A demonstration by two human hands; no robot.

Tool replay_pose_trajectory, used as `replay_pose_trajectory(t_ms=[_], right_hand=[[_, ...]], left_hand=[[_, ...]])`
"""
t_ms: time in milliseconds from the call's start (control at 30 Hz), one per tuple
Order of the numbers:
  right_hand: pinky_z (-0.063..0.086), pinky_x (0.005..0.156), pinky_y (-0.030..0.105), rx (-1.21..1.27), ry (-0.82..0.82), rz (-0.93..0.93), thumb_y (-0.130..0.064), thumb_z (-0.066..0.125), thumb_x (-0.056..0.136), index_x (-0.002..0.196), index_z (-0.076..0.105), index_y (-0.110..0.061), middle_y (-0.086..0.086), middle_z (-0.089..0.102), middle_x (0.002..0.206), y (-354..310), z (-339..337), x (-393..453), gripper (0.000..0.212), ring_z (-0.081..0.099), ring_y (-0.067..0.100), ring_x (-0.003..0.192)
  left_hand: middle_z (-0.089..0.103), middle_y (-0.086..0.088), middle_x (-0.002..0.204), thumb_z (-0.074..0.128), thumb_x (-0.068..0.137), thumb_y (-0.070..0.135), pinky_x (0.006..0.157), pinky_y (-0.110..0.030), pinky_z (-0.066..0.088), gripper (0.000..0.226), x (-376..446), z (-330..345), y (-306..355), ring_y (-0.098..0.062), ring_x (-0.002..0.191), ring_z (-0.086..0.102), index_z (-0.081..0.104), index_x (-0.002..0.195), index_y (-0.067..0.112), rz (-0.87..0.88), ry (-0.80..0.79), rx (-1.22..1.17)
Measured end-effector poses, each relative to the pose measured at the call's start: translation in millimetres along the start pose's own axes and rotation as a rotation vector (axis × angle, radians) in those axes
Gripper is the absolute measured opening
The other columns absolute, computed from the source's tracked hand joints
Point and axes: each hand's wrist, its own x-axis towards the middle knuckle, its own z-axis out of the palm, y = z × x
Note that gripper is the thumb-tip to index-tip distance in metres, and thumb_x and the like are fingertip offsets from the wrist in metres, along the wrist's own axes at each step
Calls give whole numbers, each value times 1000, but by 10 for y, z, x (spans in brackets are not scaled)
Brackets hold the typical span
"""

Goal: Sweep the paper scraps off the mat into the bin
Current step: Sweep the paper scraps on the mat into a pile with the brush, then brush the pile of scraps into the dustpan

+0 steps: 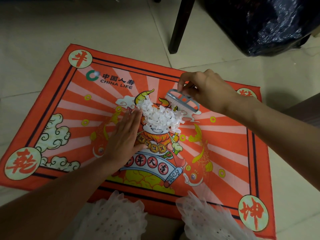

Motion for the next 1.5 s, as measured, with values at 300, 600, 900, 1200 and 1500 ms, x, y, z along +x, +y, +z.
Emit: replay_pose_trajectory(t_ms=[300, 600, 900, 1200, 1500], right_hand=[[55, 77, 29, 232, -64, -31, -5, 61, 88, 97, 64, -23, -4, 75, 83, -483, 48, -114, 20, 68, 3, 75], [54, 64, 38, 236, -170, -143, -2, 55, 87, 101, 63, -19, 3, 74, 82, -698, 556, -141, 23, 71, 21, 74], [55, 73, 34, 136, -184, -208, -3, 57, 89, 106, 63, -22, 2, 75, 93, -951, 354, 333, 26, 69, 14, 81], [53, 69, 34, 179, -155, -405, -4, 59, 91, 104, 65, -17, 5, 75, 89, -1736, 626, 739, 19, 70, 17, 81], [54, 72, 38, 310, -206, -592, 6, 51, 87, 100, 64, -14, 7, 74, 89, -2773, 1034, 884, 27, 69, 18, 88]], left_hand=[[-8, -3, 163, 71, 76, 56, 120, -48, 20, 122, -87, -10, -18, -25, 150, -5, -14, 153, 16, -48, -20, 24], [-3, -5, 163, 69, 72, 64, 120, -47, 16, 123, -252, -65, -183, -28, 150, 1, -5, 155, 11, -170, -12, 49], [-8, -2, 163, 67, 76, 61, 119, -48, 14, 119, -555, -169, -389, -26, 150, -6, -9, 154, 13, -221, 27, -32], [4, -3, 163, 47, 73, 75, 118, -46, 19, 112, -1203, -257, -790, -25, 150, 1, 1, 156, 15, -404, 119, -47], [-9, 8, 160, 70, 74, 59, 120, -40, 11, 117, -2018, -351, -1065, -18, 149, -7, -7, 154, 25, -676, 169, -59]])
